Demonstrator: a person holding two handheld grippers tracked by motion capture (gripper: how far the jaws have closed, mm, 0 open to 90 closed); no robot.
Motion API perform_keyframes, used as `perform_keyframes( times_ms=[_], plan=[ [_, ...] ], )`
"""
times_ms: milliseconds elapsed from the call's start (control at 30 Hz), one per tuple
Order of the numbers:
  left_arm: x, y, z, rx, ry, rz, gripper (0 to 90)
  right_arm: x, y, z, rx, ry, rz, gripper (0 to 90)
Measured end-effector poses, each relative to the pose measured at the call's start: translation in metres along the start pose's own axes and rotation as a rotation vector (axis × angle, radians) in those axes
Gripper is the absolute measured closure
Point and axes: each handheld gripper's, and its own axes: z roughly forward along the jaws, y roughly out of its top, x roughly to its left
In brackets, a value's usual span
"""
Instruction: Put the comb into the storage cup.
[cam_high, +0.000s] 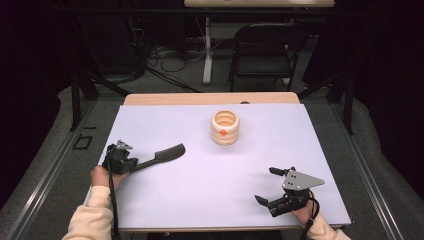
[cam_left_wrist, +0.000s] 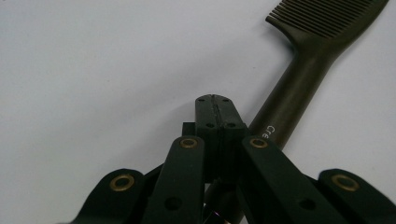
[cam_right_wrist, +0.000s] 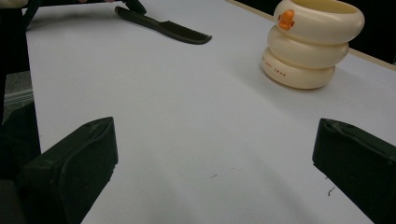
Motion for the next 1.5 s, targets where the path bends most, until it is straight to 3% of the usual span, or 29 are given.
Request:
perform_keyframes(
  times_ms=[300, 400, 633, 967, 1067, 1167, 1500],
  plan=[
    [-0.002, -0.002, -0.002, 0.0, 0.0, 0.002, 89.9, 0.0, 0.0, 0.0, 0.0, 0.001, -0.001, 0.0],
    [-0.001, -0.002, -0.003, -0.016, 0.002, -0.001, 85.6, 0.0, 0.0, 0.0, 0.001, 0.001, -0.002, 0.0],
    [0.002, 0.001, -0.009, -0.058, 0.027, 0.0, 71.2, 0.0, 0.0, 0.0, 0.0, 0.002, -0.002, 0.0],
    [0.004, 0.007, -0.017, -0.087, 0.022, 0.014, 45.2, 0.0, 0.0, 0.001, 0.003, 0.004, 0.0, 0.0],
    [0.002, 0.01, -0.02, -0.083, 0.017, 0.047, 32.8, 0.0, 0.0, 0.001, 0.004, 0.007, 0.0, 0.0],
    [-0.002, 0.012, -0.021, -0.063, 0.046, 0.081, 27.2, 0.0, 0.0, 0.001, 0.002, 0.006, 0.002, 0.0],
    [-0.014, 0.019, -0.021, -0.012, 0.038, 0.165, 2.5, 0.0, 0.0, 0.001, 0.003, 0.008, 0.003, 0.0]
  ],
)
